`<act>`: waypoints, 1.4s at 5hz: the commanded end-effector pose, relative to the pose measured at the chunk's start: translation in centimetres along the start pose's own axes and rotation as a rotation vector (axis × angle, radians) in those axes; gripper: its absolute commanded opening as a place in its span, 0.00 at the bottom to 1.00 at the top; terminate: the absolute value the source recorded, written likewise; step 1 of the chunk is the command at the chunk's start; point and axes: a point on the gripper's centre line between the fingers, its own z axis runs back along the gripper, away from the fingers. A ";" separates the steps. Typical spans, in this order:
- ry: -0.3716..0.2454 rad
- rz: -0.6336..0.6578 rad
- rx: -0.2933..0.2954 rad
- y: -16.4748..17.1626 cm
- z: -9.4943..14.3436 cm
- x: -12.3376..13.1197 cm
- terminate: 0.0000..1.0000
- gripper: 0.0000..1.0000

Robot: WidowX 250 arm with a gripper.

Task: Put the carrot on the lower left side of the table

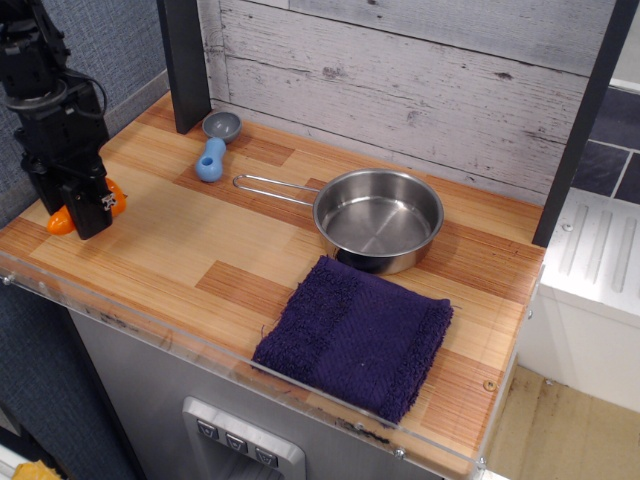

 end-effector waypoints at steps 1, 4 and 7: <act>-0.019 0.051 0.064 1.0 2.1 0.3 0.00 1.00; -0.161 0.055 0.092 -4.2 12.8 -0.8 0.00 1.00; -0.066 0.043 0.015 -6.3 12.5 -0.9 1.00 1.00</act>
